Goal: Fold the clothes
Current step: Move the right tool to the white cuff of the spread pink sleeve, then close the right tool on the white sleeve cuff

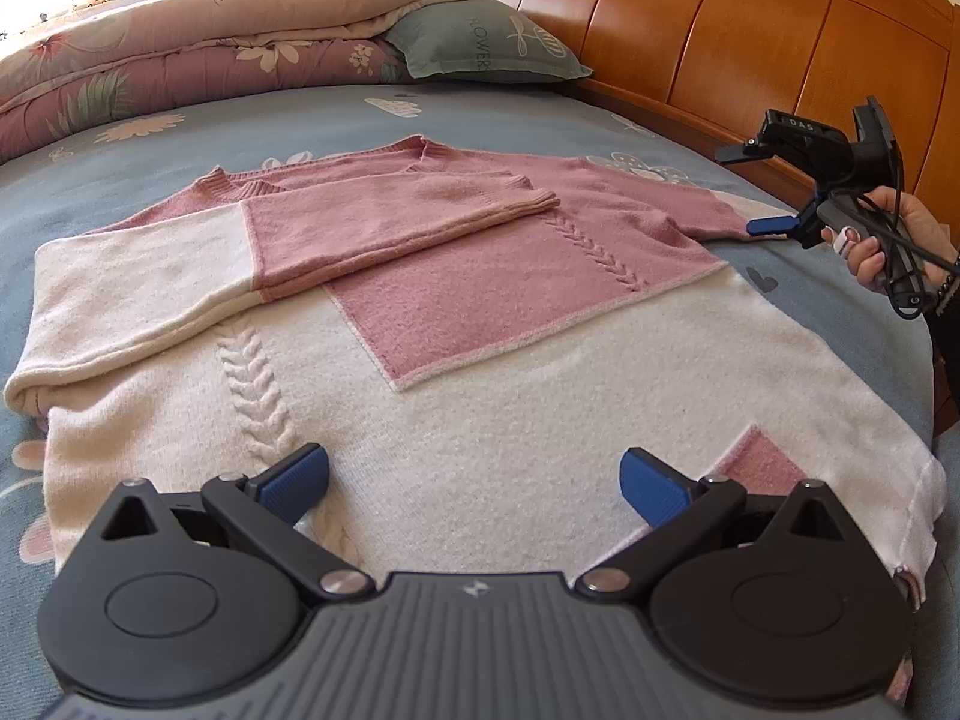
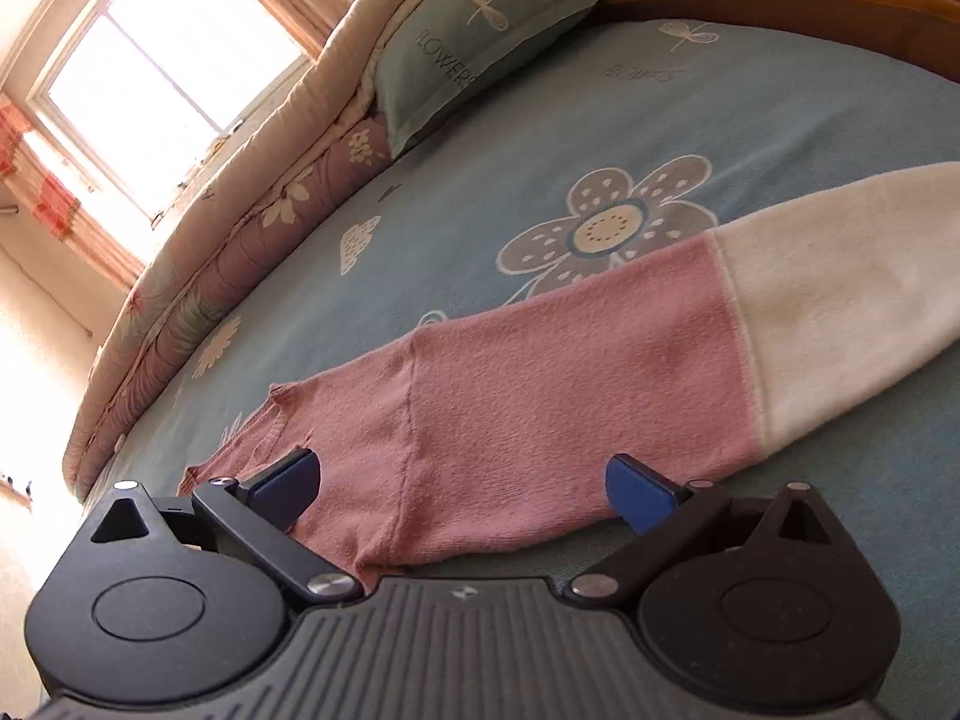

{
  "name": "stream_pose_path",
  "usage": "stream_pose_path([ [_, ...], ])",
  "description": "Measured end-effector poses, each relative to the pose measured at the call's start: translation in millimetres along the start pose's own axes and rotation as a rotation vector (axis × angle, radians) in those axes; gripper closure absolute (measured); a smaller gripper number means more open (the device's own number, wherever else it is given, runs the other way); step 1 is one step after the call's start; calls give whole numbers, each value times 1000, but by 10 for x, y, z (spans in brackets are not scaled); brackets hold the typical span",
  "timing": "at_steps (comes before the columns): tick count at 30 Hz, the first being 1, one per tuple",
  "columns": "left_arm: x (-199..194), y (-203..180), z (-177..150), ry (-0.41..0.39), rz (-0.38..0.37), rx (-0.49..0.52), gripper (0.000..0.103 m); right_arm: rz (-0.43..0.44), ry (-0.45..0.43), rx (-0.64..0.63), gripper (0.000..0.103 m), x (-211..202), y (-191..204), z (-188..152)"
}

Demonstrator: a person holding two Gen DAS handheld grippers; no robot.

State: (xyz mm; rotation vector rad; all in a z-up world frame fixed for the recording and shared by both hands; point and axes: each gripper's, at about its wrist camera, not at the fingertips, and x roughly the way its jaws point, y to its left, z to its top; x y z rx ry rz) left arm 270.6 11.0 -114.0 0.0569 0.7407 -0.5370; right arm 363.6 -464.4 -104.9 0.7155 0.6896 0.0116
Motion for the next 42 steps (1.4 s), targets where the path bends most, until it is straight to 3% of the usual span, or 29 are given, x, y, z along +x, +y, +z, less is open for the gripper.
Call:
stream_pose_path([
  [2,10,-2,3,0,3,-1,1,-50,-67,109,0,-146,-271,41],
  [5,17,3,5,-5,4,-8,1,-42,-104,205,0,-272,-573,84],
  [12,25,10,3,-17,9,-13,1,68,-174,255,0,-237,-883,154],
  [16,24,4,-1,-18,11,-7,1,61,-295,312,0,-304,-1023,195],
  [19,24,12,1,-19,9,-9,1,67,-326,326,0,-298,-1118,249],
  [24,21,30,0,-23,4,-20,1,53,-350,270,0,-220,-1088,295],
  [31,18,39,4,-23,2,-24,1,-83,-318,87,0,-5,-846,371],
  [35,22,27,-6,-29,5,-21,1,-81,-306,0,0,60,-786,351],
  [42,15,25,-8,-29,2,-16,1,-65,-347,42,0,166,-852,471],
])
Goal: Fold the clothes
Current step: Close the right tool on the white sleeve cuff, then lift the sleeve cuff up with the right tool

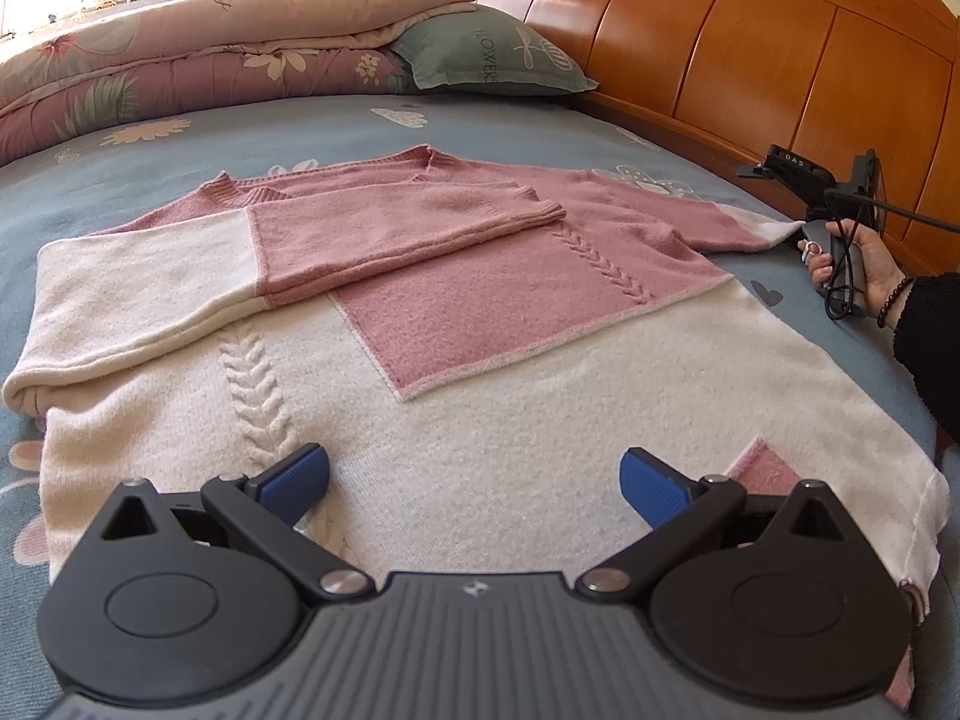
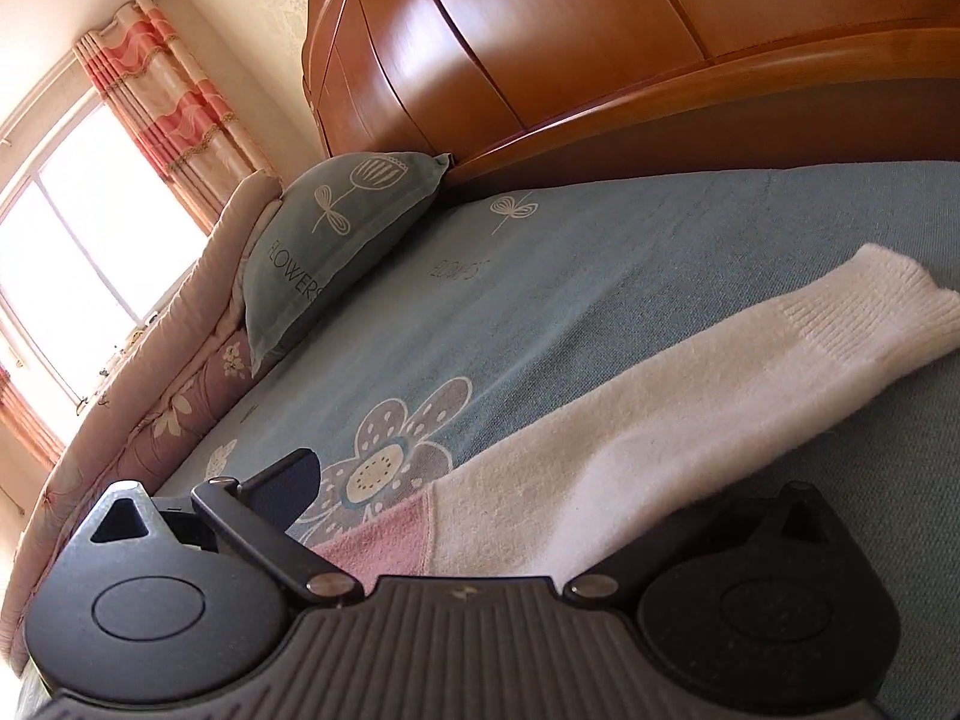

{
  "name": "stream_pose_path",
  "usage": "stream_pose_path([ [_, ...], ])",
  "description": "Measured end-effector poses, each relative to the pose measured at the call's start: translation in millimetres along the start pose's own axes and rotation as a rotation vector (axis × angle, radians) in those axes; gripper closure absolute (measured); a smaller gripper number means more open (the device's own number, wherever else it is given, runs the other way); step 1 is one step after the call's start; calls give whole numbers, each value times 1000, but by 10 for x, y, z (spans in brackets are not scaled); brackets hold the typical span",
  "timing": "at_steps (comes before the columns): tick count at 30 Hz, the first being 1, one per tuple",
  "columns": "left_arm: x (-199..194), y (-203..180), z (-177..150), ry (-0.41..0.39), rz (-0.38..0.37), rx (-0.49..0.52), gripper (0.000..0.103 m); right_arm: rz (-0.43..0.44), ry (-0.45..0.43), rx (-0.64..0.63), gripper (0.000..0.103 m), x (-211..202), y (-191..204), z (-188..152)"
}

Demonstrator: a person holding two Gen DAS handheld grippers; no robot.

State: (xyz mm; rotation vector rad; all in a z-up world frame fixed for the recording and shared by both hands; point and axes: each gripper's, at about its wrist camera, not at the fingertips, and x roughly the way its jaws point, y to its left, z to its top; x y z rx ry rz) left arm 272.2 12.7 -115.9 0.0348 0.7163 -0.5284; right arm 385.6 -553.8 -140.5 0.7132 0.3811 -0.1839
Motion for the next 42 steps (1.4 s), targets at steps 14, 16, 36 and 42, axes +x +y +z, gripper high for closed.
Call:
stream_pose_path([
  [14,-14,-22,3,11,3,11,1,211,-22,84,0,-221,292,58],
  [16,-26,-39,19,25,0,18,1,222,-22,79,0,-257,392,43],
  [36,-337,-117,48,43,-56,117,1,330,128,15,0,-206,1677,-65],
  [42,-415,-77,61,22,-55,98,1,383,163,46,0,-141,1890,-122],
])
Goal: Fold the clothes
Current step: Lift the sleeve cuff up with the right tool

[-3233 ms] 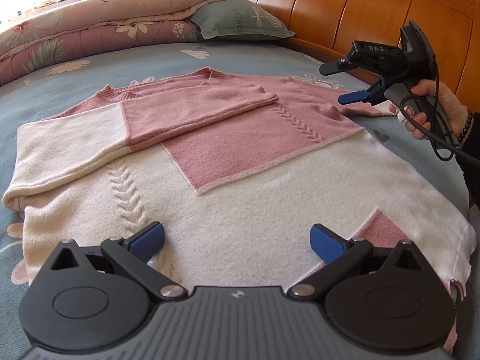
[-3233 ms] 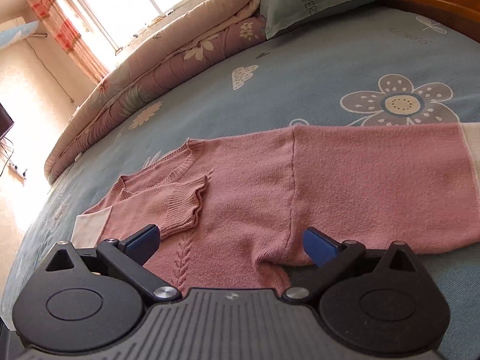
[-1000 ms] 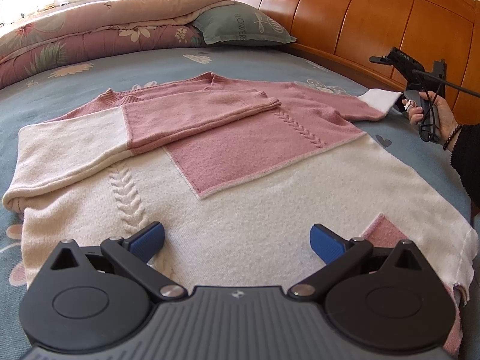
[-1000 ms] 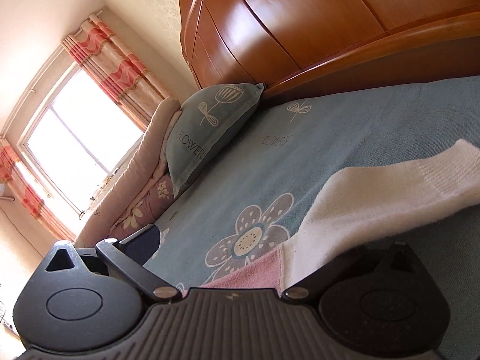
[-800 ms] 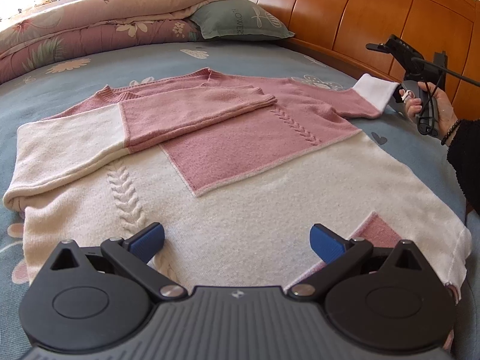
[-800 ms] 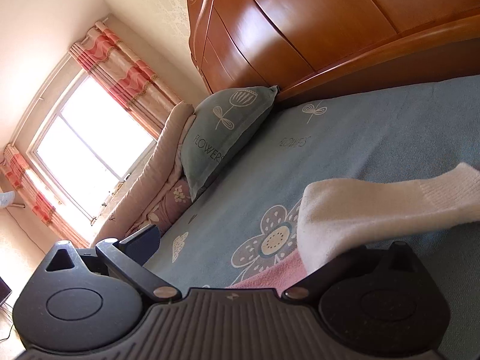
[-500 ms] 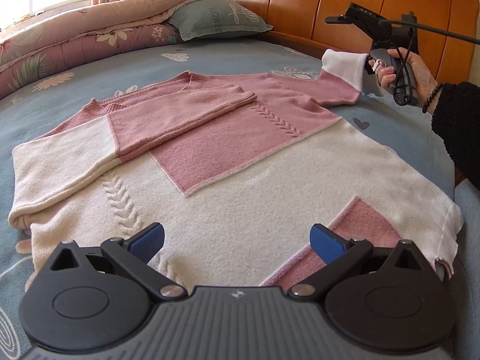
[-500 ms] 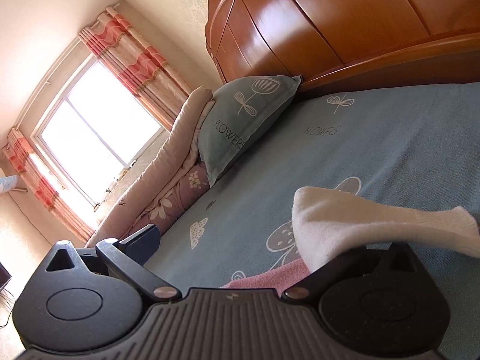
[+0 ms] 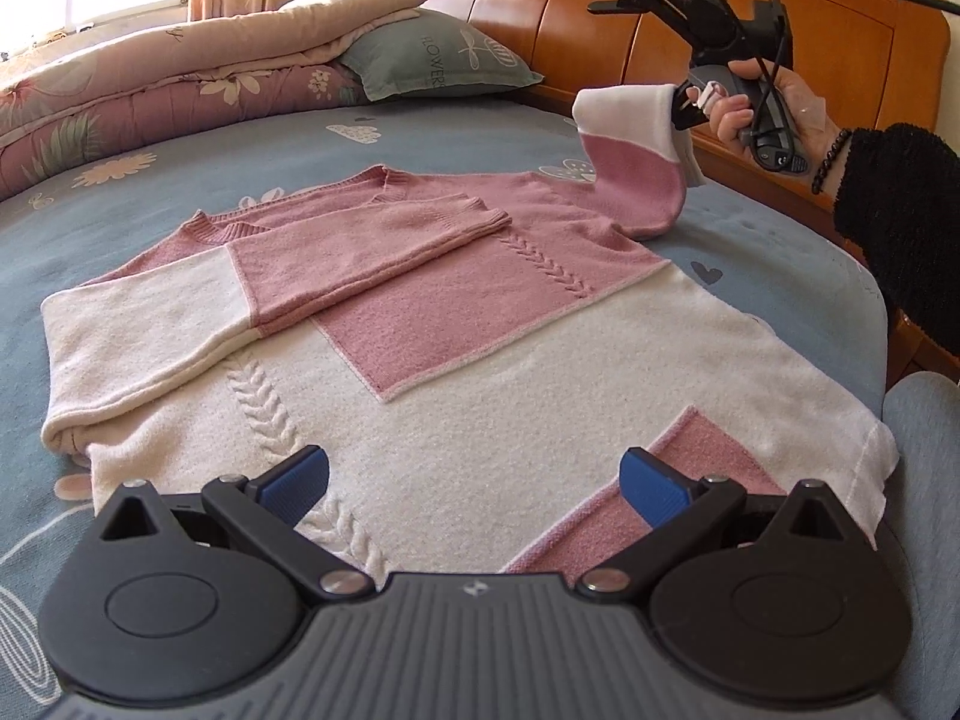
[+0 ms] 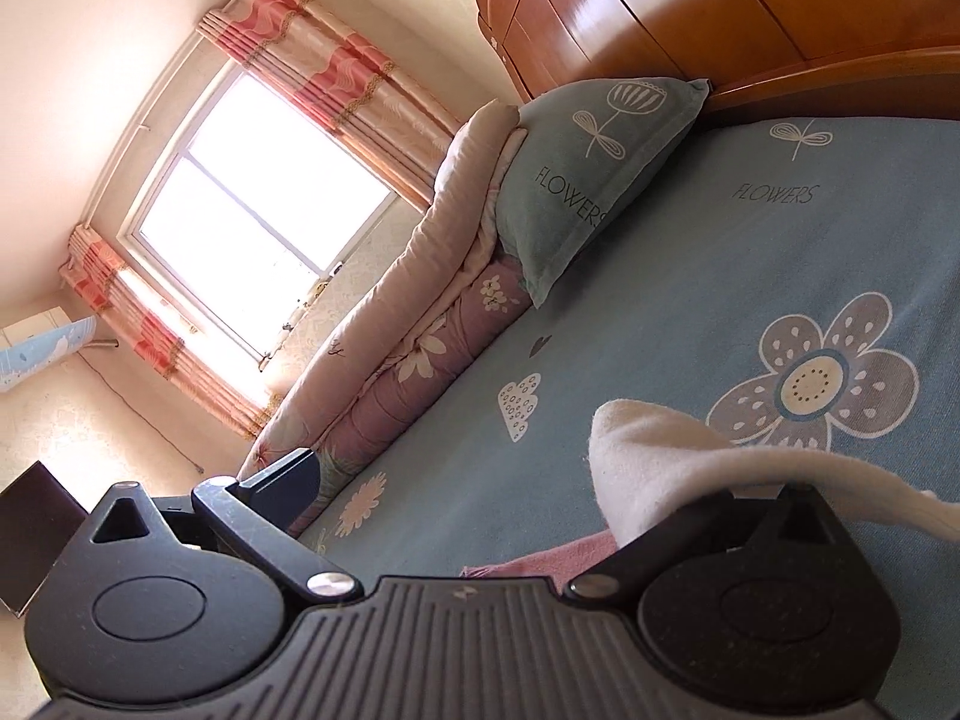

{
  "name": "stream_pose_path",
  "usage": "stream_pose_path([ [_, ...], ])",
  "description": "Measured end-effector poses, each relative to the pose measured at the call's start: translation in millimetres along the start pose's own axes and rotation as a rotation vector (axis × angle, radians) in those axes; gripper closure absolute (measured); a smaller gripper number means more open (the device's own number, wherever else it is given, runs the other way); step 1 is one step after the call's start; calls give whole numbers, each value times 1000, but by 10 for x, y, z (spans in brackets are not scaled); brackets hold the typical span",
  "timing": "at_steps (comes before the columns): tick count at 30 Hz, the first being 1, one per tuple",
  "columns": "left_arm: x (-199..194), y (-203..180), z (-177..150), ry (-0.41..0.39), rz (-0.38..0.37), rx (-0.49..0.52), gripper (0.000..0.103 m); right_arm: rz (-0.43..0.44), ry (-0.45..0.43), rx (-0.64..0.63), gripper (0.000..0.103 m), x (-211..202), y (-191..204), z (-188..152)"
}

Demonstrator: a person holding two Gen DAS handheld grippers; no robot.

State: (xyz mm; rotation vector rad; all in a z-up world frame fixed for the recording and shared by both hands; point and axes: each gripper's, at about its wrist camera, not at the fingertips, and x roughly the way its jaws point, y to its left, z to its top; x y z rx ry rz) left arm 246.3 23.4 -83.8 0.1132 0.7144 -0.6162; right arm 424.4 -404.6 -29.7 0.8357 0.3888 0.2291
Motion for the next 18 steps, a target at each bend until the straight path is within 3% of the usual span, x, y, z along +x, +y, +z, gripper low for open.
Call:
stream_pose_path([
  [18,-10,45,-24,30,-35,-27,1,69,98,-97,0,361,616,-145],
])
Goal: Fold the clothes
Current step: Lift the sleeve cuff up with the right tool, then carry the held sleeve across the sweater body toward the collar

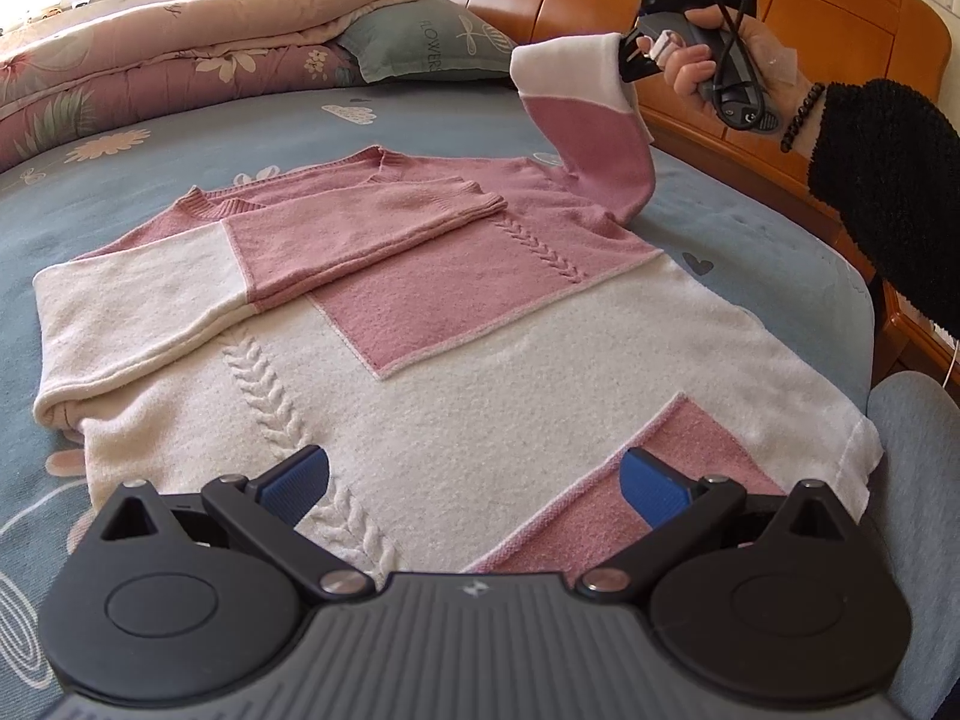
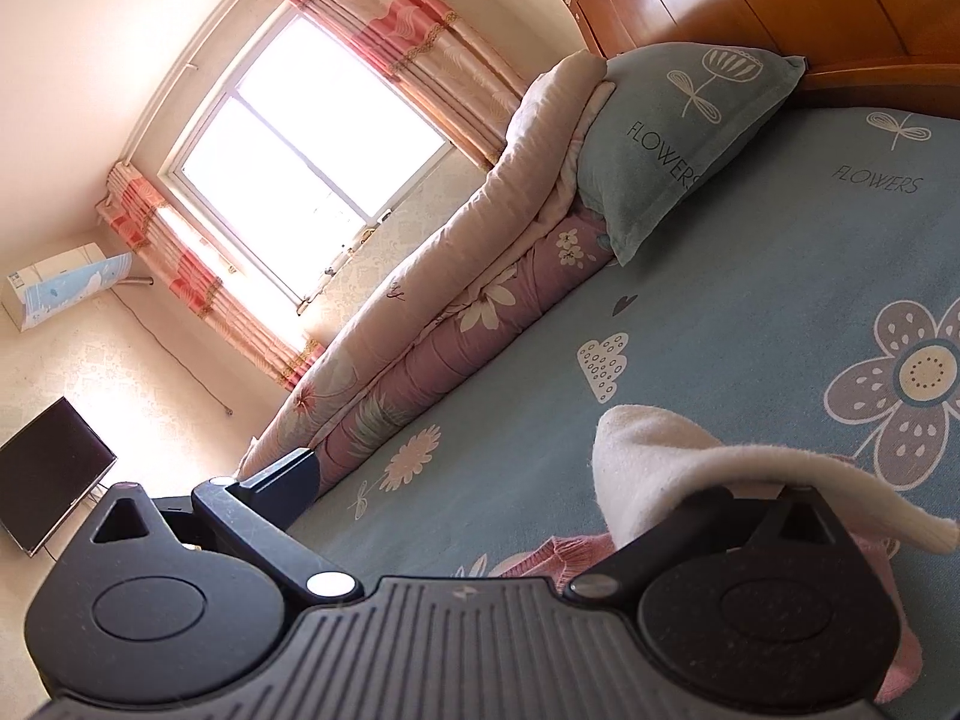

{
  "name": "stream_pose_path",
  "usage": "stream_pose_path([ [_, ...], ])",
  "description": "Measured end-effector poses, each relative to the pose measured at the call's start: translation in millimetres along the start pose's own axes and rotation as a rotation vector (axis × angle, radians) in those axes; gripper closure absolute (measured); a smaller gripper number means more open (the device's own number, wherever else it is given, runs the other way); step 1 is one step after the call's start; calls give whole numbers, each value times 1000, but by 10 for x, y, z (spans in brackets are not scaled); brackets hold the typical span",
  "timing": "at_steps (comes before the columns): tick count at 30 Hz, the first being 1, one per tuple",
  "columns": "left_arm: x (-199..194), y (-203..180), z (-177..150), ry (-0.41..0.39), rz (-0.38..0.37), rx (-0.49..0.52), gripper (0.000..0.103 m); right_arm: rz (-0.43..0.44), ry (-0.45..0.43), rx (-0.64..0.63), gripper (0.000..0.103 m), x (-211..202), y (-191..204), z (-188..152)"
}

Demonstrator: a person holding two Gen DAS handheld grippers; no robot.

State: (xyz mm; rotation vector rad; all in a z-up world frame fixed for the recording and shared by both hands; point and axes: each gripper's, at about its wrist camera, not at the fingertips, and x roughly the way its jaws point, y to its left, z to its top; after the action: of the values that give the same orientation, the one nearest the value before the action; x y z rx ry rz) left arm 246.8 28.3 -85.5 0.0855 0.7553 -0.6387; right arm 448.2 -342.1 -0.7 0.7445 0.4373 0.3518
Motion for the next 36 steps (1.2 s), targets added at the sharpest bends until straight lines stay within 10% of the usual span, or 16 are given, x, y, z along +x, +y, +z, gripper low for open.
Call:
stream_pose_path([
  [20,-77,74,-9,-18,-17,-27,1,51,145,-151,0,564,673,-368],
  [36,50,44,-69,31,5,-1,1,-205,487,-717,0,1182,931,-1688],
])
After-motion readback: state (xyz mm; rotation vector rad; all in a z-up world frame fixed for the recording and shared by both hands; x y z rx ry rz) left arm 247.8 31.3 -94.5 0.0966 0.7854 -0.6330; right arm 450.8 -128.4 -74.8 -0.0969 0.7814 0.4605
